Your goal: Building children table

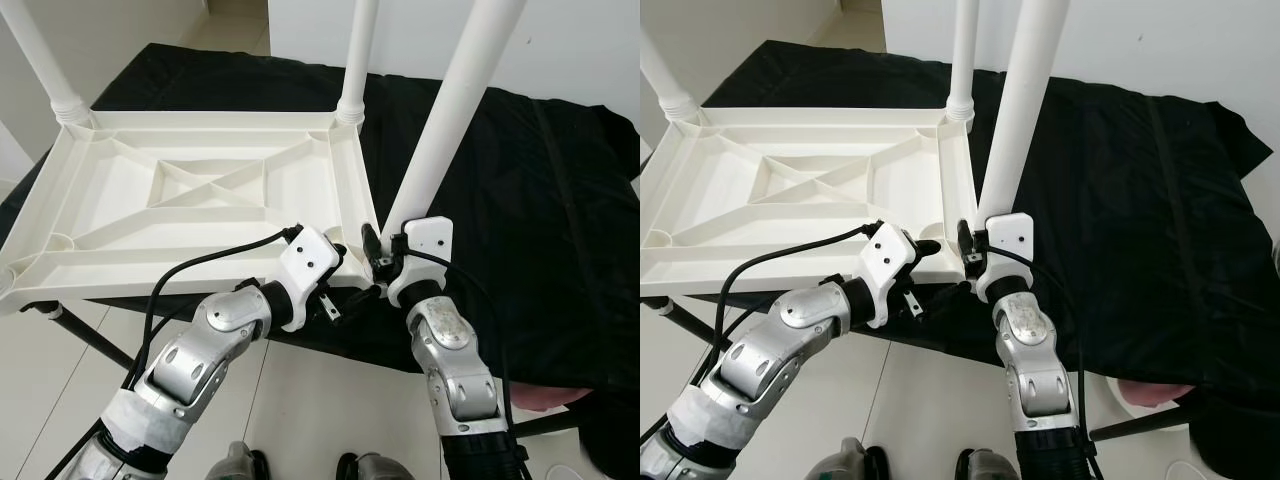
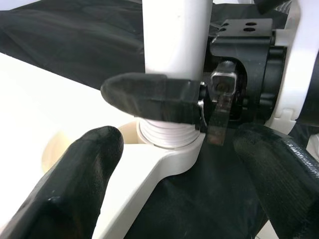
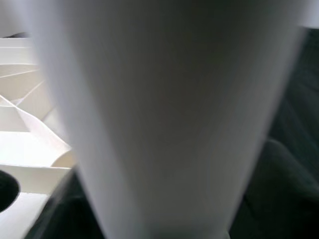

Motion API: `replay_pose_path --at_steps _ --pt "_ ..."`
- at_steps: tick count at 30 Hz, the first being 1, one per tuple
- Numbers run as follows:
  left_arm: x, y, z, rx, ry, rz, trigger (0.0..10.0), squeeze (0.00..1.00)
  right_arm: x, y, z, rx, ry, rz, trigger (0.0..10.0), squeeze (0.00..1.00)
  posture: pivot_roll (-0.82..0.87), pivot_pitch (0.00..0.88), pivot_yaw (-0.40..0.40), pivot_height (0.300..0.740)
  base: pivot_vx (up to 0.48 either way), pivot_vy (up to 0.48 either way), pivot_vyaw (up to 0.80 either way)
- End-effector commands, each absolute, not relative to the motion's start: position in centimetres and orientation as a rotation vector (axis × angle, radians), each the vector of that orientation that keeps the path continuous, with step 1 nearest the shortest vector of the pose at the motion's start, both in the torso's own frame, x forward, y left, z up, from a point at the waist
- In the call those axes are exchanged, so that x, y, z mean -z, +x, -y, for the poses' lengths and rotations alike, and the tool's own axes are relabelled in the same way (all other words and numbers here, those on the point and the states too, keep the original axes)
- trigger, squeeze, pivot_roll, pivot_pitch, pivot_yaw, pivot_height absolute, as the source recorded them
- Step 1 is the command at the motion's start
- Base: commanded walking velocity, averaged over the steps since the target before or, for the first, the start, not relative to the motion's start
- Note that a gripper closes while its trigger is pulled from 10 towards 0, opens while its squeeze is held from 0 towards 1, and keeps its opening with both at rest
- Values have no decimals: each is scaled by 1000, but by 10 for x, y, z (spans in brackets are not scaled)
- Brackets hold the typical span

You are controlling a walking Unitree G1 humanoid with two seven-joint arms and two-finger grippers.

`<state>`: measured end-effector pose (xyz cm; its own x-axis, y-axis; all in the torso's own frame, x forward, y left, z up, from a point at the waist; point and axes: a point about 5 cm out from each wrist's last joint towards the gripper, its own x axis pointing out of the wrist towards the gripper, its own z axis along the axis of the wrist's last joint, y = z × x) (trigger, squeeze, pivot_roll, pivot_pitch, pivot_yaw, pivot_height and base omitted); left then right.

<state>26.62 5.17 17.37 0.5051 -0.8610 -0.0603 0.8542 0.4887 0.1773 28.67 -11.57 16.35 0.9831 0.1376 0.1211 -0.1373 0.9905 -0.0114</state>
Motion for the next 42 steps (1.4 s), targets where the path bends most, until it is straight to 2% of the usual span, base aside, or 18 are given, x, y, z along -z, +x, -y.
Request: replay_pose_path --at_steps 1,5,9,10,11,13,15,19,23,30,31,32,33,42 --pt "-171 265 -50 1101 203 32 10000 0 -156 287 120 -113 12 78 10000 1000 -80 83 5 740 0 0 0" --pt "-171 265 -50 1110 209 31 10000 0 -158 288 123 -117 22 88 10000 1000 -80 67 19 740 0 0 0" --pt "-171 265 -52 1125 221 26 10000 0 -162 293 127 -213 37 94 10000 1000 -81 57 26 740 0 0 0" --pt "-171 265 -52 1129 224 23 10000 0 -164 295 129 -287 31 90 10000 0 -88 50 30 740 0 0 0" --pt "-171 265 -52 1129 224 23 10000 0 -164 295 129 -287 31 90 10000 0 -88 50 30 740 0 0 0" --pt "-169 264 -53 1139 227 12 10000 0 -168 298 134 -412 -11 95 10000 0 -93 48 33 740 0 0 0" --pt "-169 264 -53 1139 227 12 10000 0 -168 298 134 -412 -11 95 10000 0 -93 48 33 740 0 0 0" --pt "-163 258 -56 1164 220 -13 10000 0 -170 307 143 -629 -161 94 10000 0 -103 44 42 740 0 0 0" --pt "-160 253 -57 1186 216 -22 10000 0 -167 313 144 -757 -201 58 10000 0 -97 42 41 740 0 0 0" --pt "-156 254 -58 1178 217 -19 10000 0 -161 322 147 -812 -265 35 10000 0 -87 43 33 740 0 0 0" --pt "-154 254 -57 1172 226 -21 10000 0 -160 324 146 -824 -274 28 9098 0 -87 43 33 740 0 0 0" --pt "-154 254 -57 1172 226 -21 10000 0 -160 324 146 -824 -274 28 9098 0 -87 43 33 740 0 0 0" --pt "-152 253 -56 1172 224 -22 10000 0 -158 325 145 -840 -277 24 0 0 -88 39 35 740 0 0 0" --pt "-152 250 -53 1183 224 -21 10000 0 -151 330 148 -846 -295 0 0 0 -88 33 38 740 0 0 0"
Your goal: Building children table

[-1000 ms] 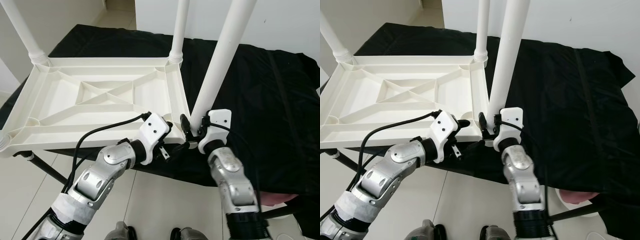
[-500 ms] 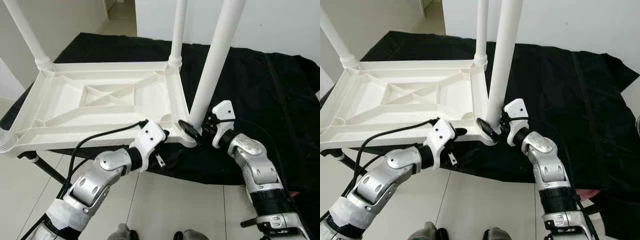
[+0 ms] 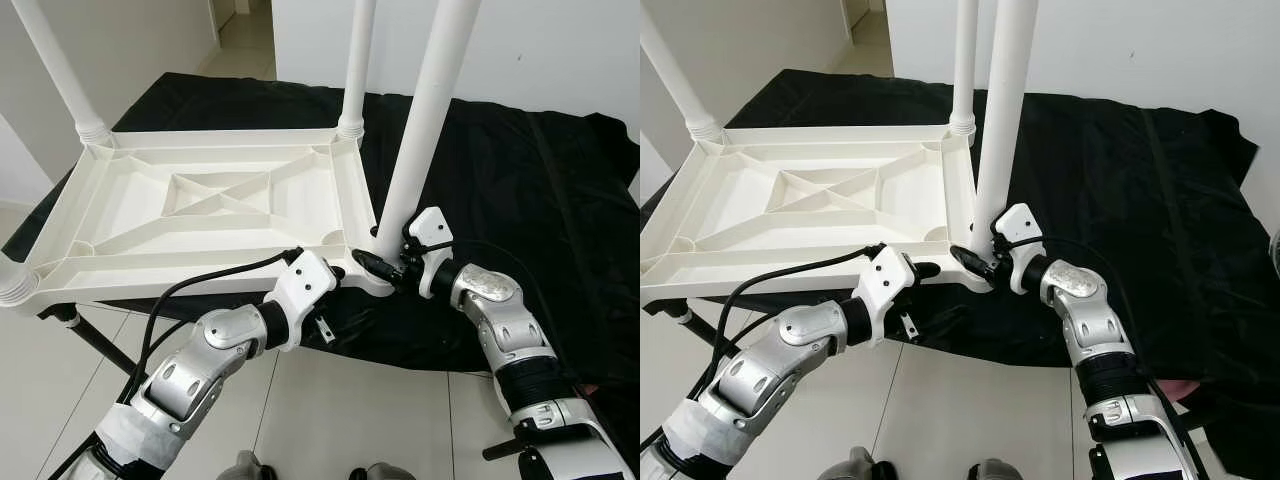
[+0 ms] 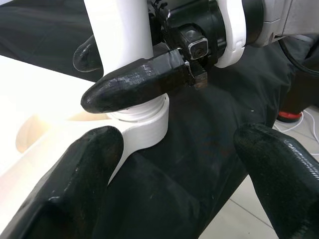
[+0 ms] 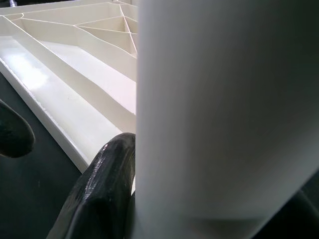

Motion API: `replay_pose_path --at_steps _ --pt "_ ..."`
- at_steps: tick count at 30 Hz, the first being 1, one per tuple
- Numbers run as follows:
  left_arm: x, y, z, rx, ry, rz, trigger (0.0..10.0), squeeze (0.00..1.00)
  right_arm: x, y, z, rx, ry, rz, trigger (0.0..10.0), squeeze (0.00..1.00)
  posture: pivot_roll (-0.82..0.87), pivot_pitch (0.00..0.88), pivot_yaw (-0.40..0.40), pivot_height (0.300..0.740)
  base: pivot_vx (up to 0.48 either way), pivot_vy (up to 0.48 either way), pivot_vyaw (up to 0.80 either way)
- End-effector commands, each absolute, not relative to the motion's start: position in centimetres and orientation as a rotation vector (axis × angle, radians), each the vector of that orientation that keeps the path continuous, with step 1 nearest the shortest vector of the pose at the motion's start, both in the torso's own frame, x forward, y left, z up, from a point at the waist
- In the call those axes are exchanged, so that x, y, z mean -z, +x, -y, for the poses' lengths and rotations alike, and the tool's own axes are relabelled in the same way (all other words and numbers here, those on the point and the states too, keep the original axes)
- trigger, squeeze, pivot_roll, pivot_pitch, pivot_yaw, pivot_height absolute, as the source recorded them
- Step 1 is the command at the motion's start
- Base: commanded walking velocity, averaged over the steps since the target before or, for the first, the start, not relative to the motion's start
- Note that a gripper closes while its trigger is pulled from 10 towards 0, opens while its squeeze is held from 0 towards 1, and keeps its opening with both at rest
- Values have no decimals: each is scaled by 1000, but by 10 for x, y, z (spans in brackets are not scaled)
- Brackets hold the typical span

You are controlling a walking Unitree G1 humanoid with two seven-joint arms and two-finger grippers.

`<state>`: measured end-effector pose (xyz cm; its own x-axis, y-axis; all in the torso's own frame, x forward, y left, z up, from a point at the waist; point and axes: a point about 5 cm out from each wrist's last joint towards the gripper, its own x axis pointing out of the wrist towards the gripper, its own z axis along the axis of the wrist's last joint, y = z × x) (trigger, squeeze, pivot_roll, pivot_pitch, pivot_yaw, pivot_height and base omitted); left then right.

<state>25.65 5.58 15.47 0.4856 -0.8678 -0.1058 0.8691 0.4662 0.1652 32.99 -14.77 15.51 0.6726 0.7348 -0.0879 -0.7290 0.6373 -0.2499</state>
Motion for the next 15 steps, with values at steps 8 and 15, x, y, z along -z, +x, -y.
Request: replay_pose_path --at_steps 8,15 --pt "-153 252 -53 1186 228 -19 10000 0 -148 329 153 -798 -273 5 10000 0 -97 34 43 740 0 0 0" --pt "-155 255 -55 1176 236 -8 10000 0 -149 325 149 -661 -248 19 10000 0 -103 40 43 740 0 0 0"
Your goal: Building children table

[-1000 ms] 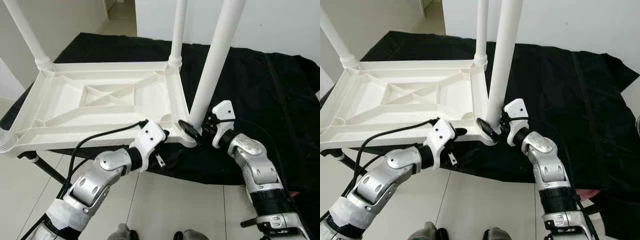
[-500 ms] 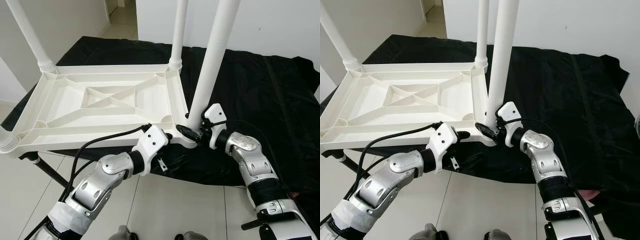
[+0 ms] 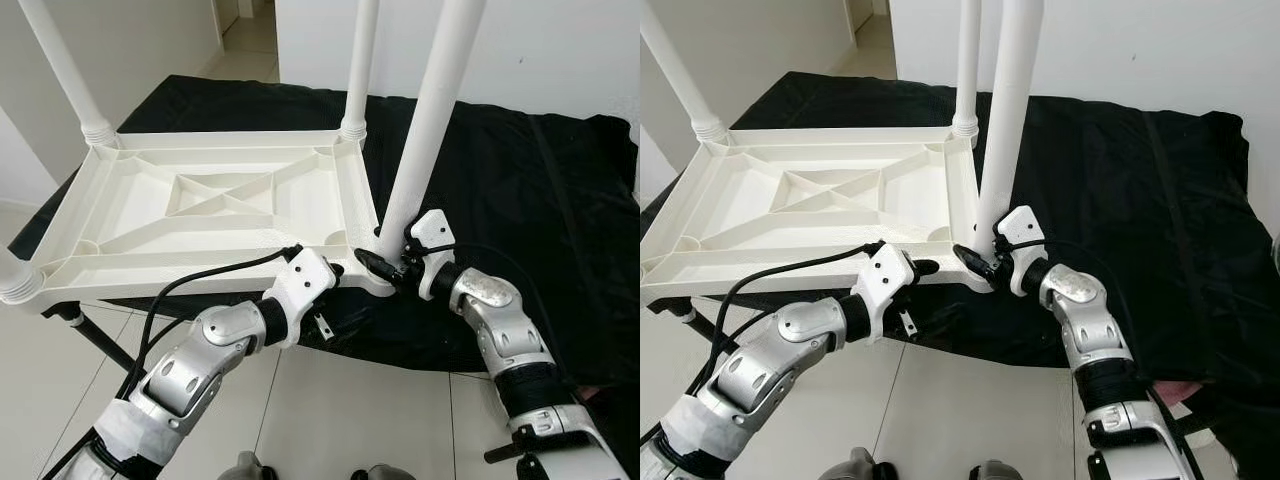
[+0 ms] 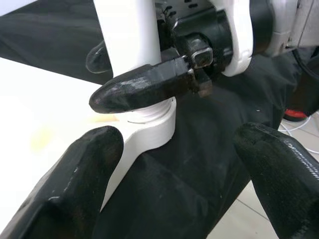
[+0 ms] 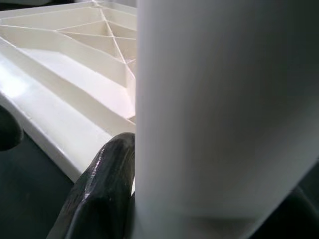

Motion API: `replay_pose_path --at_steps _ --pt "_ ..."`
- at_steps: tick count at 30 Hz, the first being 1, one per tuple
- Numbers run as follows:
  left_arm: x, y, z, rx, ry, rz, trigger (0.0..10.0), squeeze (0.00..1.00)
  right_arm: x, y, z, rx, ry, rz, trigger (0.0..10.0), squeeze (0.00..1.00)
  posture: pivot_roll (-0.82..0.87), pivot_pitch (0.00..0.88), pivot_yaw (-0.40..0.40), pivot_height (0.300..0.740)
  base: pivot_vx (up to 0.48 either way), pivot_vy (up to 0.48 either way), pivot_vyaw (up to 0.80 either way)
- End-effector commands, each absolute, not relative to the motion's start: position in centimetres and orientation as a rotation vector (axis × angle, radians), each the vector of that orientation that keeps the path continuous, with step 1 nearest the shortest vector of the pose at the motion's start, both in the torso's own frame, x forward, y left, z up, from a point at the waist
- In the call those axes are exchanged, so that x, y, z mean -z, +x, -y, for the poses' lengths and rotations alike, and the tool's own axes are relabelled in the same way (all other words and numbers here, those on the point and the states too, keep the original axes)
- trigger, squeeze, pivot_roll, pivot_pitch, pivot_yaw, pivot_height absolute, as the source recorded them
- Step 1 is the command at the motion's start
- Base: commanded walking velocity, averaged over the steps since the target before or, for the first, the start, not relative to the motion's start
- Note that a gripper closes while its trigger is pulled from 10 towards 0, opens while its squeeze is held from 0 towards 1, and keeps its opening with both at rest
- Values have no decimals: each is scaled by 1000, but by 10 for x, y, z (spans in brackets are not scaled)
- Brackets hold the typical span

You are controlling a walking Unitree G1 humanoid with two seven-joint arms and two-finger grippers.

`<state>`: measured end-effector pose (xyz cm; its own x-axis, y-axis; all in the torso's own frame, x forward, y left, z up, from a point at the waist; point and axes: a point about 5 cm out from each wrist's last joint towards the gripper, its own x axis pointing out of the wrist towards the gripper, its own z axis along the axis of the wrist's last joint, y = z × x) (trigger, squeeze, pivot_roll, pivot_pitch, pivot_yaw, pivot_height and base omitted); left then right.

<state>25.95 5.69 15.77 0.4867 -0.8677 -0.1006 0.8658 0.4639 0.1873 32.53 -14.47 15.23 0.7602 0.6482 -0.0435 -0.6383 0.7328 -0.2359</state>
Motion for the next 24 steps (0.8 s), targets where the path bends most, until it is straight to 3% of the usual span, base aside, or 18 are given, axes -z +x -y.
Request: replay_pose_path --at_steps 1,10,12,15,18,24 --pt "-155 256 -55 1169 241 -4 10000 0 -148 324 147 -637 -248 14 10000 0 -103 40 43 740 0 0 0" --pt "-157 261 -56 1145 235 2 10000 0 -145 318 137 -498 -185 8 10000 0 -106 42 37 740 0 0 0" --pt "-157 261 -56 1142 234 1 10000 0 -144 311 132 -317 -136 18 10000 0 -104 37 27 740 0 0 0" --pt "-157 261 -57 1143 235 0 10000 0 -144 307 131 -236 -128 25 10000 0 -104 37 27 740 0 0 0" --pt "-156 261 -56 1145 235 0 10000 0 -139 301 127 -36 -91 7 10000 0 -106 35 24 740 0 0 0" --pt "-157 261 -56 1147 234 4 10000 0 -142 299 121 -25 -58 7 10000 0 -99 27 17 740 0 0 0"
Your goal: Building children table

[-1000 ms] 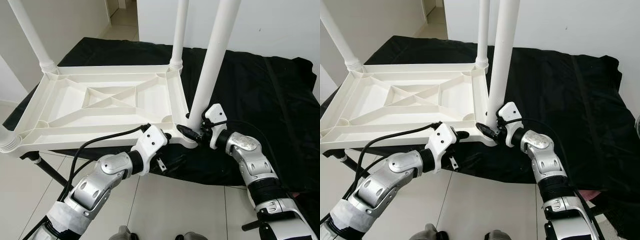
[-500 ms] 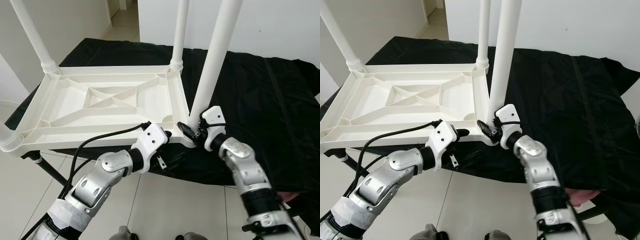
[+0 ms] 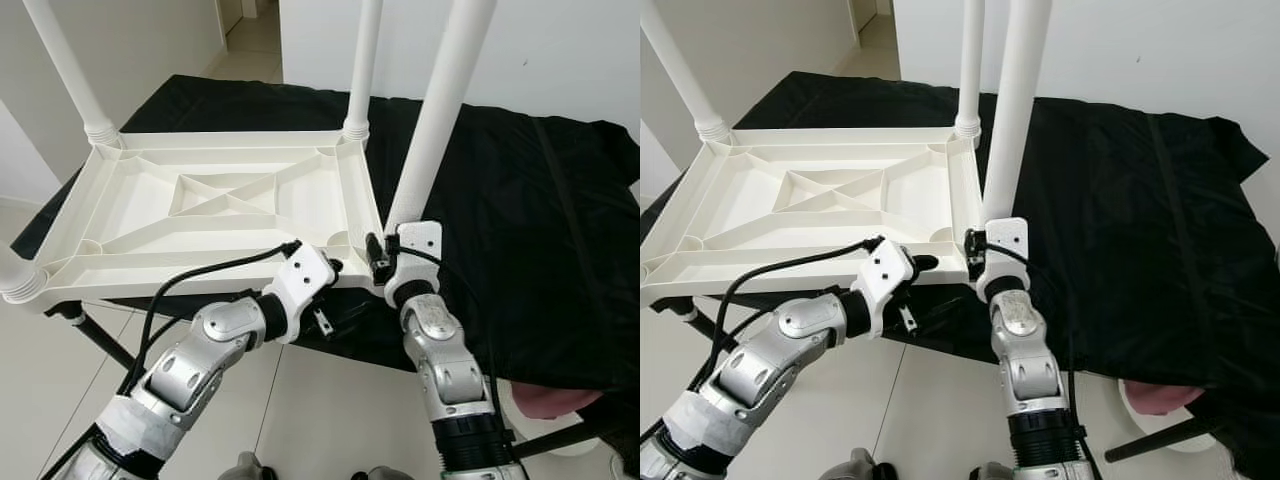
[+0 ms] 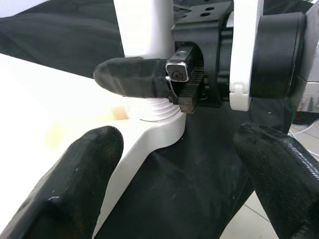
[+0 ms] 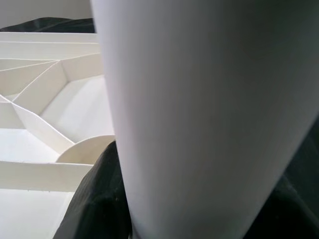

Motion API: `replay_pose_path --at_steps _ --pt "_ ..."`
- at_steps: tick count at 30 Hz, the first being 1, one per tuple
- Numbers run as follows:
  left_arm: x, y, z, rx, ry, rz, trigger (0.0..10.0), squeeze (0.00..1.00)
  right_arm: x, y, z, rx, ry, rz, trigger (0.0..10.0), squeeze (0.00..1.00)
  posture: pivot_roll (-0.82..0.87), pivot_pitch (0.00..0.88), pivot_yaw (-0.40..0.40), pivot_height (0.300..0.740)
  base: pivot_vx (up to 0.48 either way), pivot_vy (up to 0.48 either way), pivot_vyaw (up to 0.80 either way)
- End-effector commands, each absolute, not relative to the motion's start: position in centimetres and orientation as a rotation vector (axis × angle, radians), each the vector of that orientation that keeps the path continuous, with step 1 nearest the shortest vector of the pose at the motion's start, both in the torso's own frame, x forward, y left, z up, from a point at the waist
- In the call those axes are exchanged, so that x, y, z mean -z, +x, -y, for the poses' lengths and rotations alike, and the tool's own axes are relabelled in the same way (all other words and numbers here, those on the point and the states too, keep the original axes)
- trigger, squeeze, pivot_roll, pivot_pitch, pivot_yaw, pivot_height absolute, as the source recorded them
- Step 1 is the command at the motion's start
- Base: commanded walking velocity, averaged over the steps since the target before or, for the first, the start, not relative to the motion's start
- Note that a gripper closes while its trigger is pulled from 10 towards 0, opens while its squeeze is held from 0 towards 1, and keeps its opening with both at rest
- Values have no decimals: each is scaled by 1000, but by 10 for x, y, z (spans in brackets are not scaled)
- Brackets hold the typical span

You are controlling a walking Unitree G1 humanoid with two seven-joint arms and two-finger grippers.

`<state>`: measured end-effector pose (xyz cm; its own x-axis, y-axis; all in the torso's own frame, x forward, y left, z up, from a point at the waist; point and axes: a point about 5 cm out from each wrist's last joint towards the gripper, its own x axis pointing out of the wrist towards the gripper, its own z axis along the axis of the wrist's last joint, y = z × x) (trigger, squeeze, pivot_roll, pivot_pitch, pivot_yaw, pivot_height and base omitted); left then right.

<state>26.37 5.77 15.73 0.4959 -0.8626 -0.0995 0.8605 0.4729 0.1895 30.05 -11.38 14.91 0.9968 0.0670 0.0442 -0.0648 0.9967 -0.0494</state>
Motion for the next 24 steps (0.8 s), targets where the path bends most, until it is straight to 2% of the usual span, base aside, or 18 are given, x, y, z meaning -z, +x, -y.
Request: replay_pose_path --at_steps 1,3,4,5,6,14,15,18,24 --pt "-156 261 -56 1148 235 4 10000 0 -144 299 122 -26 -55 12 10000 0 -100 19 17 740 0 0 0" --pt "-156 261 -56 1148 235 4 10000 0 -144 299 122 -26 -55 12 10000 0 -100 19 17 740 0 0 0" --pt "-156 261 -56 1149 235 4 10000 0 -145 298 122 -20 -50 12 10000 424 -100 19 17 740 0 0 0" --pt "-156 261 -56 1149 235 4 10000 0 -145 298 122 -20 -50 12 10000 424 -100 19 17 740 0 0 0" --pt "-156 261 -56 1149 235 4 10000 0 -147 298 122 -41 -36 18 10000 1000 -98 19 17 740 0 0 0" --pt "-157 260 -56 1151 235 5 10000 0 -150 300 126 -129 -2 30 10000 1000 -96 19 16 740 0 0 0" --pt "-157 260 -56 1151 236 5 10000 0 -151 301 129 -183 -17 28 10000 0 -96 21 16 740 0 0 0" --pt "-158 260 -56 1154 239 4 10000 0 -146 304 140 -399 -77 2 10000 0 -92 24 19 740 0 0 0" --pt "-158 260 -57 1156 238 3 10000 0 -145 306 141 -581 -170 6 10000 0 -96 27 25 740 0 0 0"
